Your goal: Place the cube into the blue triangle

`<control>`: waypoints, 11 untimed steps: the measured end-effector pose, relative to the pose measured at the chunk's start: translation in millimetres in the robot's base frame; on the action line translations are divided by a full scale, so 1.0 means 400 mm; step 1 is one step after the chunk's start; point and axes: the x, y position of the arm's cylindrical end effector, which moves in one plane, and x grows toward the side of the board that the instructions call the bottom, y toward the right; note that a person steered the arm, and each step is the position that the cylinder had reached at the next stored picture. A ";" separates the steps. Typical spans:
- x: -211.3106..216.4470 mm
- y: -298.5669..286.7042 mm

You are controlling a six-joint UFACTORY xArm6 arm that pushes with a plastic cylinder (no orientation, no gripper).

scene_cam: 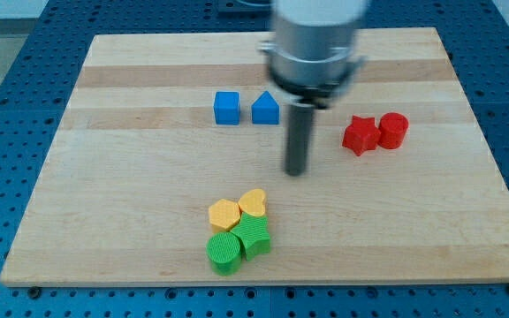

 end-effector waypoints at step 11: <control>-0.209 0.166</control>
